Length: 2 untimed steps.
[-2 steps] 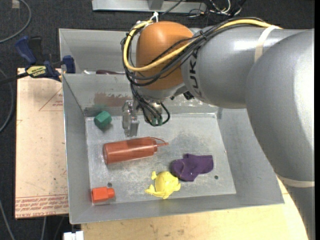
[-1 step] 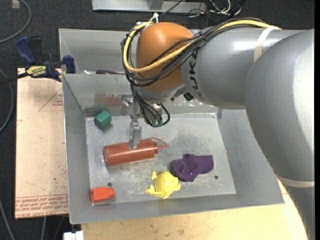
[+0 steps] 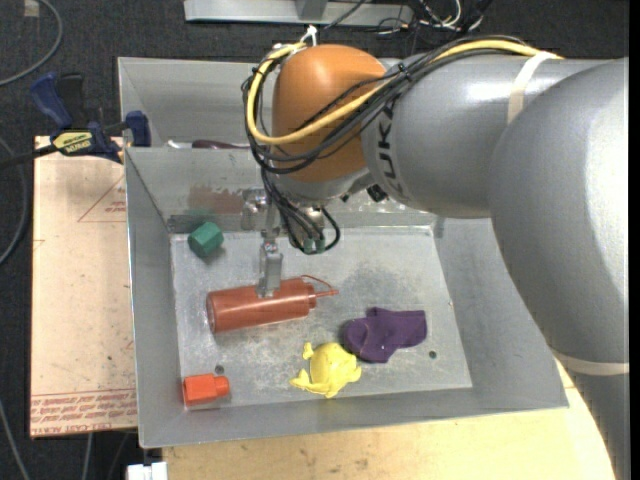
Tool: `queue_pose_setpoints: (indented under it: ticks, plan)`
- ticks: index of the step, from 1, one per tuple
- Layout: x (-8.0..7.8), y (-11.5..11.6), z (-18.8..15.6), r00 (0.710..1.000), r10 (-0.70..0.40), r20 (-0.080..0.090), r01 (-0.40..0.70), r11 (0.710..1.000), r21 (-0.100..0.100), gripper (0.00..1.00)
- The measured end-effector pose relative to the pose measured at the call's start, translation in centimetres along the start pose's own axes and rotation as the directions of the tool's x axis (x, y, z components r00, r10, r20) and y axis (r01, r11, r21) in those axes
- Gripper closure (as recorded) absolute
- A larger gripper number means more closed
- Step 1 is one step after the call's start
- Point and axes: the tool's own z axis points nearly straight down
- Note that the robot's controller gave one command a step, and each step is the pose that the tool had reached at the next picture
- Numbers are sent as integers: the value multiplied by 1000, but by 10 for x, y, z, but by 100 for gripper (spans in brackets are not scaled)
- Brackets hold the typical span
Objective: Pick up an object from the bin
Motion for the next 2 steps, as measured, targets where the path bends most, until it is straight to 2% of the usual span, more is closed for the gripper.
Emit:
queue_pose_setpoints:
  ticks: [1,2]
  plan:
    - [10,-7,31,997,-78,6,78,997,-1,0]
    - [112,0,79,1000,-23,-1,23,1000,-1,100]
